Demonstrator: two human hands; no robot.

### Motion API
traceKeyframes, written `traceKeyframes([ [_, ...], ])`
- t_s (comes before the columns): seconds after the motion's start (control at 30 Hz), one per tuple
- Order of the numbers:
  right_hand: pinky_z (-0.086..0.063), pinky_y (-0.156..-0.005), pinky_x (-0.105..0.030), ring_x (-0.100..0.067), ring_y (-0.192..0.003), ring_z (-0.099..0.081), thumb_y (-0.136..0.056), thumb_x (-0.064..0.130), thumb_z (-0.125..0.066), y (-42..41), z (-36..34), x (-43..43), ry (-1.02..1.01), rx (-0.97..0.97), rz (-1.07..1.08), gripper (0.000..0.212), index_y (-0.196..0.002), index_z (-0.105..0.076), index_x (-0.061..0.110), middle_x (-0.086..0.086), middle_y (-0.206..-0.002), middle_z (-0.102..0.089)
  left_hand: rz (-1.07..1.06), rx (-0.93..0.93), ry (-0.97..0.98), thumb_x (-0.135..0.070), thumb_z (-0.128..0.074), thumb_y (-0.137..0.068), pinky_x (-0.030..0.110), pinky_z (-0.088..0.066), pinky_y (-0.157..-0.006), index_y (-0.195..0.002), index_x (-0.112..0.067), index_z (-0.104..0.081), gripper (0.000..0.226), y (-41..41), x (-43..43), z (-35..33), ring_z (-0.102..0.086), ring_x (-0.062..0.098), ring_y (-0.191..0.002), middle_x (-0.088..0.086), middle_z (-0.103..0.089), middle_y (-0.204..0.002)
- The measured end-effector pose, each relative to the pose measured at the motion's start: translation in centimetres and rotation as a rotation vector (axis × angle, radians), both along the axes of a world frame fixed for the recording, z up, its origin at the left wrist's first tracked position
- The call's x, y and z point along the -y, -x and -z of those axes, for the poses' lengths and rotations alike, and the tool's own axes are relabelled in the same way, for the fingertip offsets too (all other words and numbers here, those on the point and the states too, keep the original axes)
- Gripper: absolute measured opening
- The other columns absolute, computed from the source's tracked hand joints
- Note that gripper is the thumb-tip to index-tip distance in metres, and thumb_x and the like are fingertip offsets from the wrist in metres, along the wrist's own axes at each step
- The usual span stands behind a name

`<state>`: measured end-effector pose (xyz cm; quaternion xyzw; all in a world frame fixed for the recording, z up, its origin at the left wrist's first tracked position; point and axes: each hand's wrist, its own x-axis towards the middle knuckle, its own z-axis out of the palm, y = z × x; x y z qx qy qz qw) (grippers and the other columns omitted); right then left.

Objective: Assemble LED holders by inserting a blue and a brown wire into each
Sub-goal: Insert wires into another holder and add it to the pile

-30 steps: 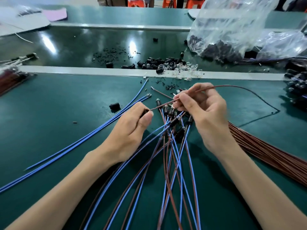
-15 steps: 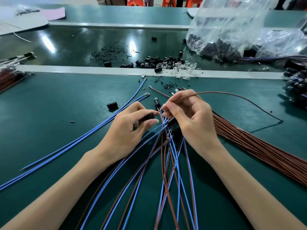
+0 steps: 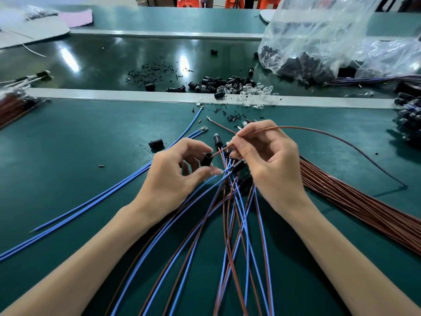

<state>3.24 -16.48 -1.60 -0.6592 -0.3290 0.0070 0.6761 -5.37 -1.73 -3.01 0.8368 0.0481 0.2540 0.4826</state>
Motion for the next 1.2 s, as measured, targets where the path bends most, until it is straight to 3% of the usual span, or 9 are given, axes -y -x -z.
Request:
traceKeyframes([
  [0.17, -0.055, -0.068, -0.022, -0.008, -0.065, -0.068, -0.086, 0.005, -0.066, 0.0, 0.2, 0.1, 0.059, 0.035, -0.045, 0.018, -0.082, -0.061, 0.022, 0.005, -0.077, -0.066, 0.04, 0.001, -0.071, -0.05, -0.07, -0.065, 0.037, -0.044, -0.057, -0.079, -0.038, -0.059, 0.021, 0.1, 0.0, 0.2, -0.053, 0.022, -0.056, 0.003, -0.067, -0.069],
  [0.4, -0.044, -0.066, -0.008, -0.002, -0.068, -0.063, -0.082, 0.007, -0.072, 0.0, 0.6, -0.3, 0.232, 0.188, -0.049, 0.006, -0.08, -0.07, 0.012, 0.014, -0.076, -0.066, 0.075, 0.0, -0.1, -0.04, -0.067, -0.075, 0.026, -0.043, -0.055, -0.085, -0.035, -0.066, 0.011, 0.1, 0.1, -0.1, -0.052, 0.016, -0.058, -0.013, -0.066, -0.069],
  [0.6, -0.046, -0.058, -0.028, -0.014, -0.06, -0.056, -0.092, 0.03, -0.046, -0.7, -0.3, 0.2, 0.019, -0.24, -0.089, 0.017, -0.09, -0.056, 0.016, 0.002, -0.068, -0.059, 0.045, -0.055, -0.036, -0.044, -0.068, -0.072, 0.011, -0.039, -0.062, -0.076, -0.031, -0.07, 0.014, 0.2, 0.0, -0.2, -0.054, 0.003, -0.063, -0.004, -0.068, -0.071],
  [0.7, -0.035, -0.054, -0.025, -0.01, -0.052, -0.044, -0.097, 0.028, -0.049, -0.7, -0.2, 0.2, 0.129, -0.138, -0.047, 0.026, -0.075, -0.054, 0.017, 0.007, -0.058, -0.051, 0.108, -0.095, 0.011, -0.044, -0.071, -0.069, 0.018, -0.043, -0.063, -0.075, -0.035, -0.07, 0.011, 0.4, 0.1, -0.3, -0.057, 0.011, -0.065, -0.002, -0.067, -0.072],
  [0.8, -0.035, -0.053, -0.013, 0.0, -0.051, -0.048, -0.09, 0.018, -0.062, -0.2, 0.1, 0.0, 0.254, 0.013, -0.148, 0.019, -0.072, -0.063, 0.016, 0.017, -0.06, -0.056, 0.156, -0.11, 0.052, -0.039, -0.073, -0.069, 0.031, -0.046, -0.065, -0.078, -0.03, -0.072, 0.013, 0.5, 0.1, -0.5, -0.06, 0.026, -0.069, 0.003, -0.067, -0.074],
  [0.87, -0.039, -0.051, -0.012, -0.001, -0.05, -0.052, -0.086, 0.021, -0.066, 0.0, 0.0, 0.0, 0.198, -0.018, -0.199, 0.009, -0.08, -0.065, 0.014, 0.015, -0.062, -0.061, 0.168, -0.112, 0.095, -0.039, -0.072, -0.071, 0.038, -0.047, -0.067, -0.079, -0.029, -0.072, 0.013, 0.5, 0.1, -0.6, -0.061, 0.032, -0.071, 0.001, -0.071, -0.074],
  [0.93, -0.043, -0.047, -0.018, -0.009, -0.049, -0.055, -0.088, 0.028, -0.061, -0.2, -0.4, 0.3, 0.002, -0.191, -0.24, 0.018, -0.093, -0.06, 0.011, 0.003, -0.067, -0.066, 0.169, -0.123, 0.137, -0.044, -0.07, -0.073, 0.043, -0.047, -0.066, -0.076, -0.028, -0.073, 0.016, 0.4, 0.0, -0.6, -0.06, 0.038, -0.072, -0.005, -0.072, -0.074],
  [1.03, -0.038, -0.043, -0.018, -0.01, -0.045, -0.05, -0.096, 0.022, -0.051, -0.8, -0.7, 0.7, -0.151, -0.257, -0.142, 0.018, -0.083, -0.056, 0.011, 0.002, -0.06, -0.063, 0.177, -0.136, 0.145, -0.053, -0.072, -0.074, 0.049, -0.045, -0.064, -0.082, -0.031, -0.071, 0.024, 0.4, 0.3, -0.7, -0.058, 0.043, -0.069, -0.008, -0.072, -0.072],
  [1.2, -0.038, -0.045, -0.013, -0.001, -0.042, -0.048, -0.085, 0.019, -0.069, -0.3, 0.0, 0.3, 0.208, -0.013, -0.218, 0.01, -0.075, -0.068, 0.02, 0.01, -0.053, -0.06, 0.224, -0.165, 0.172, -0.046, -0.072, -0.073, 0.038, -0.05, -0.065, -0.081, -0.028, -0.073, 0.02, 0.5, 0.2, -0.7, -0.065, 0.023, -0.065, -0.006, -0.073, -0.072],
])
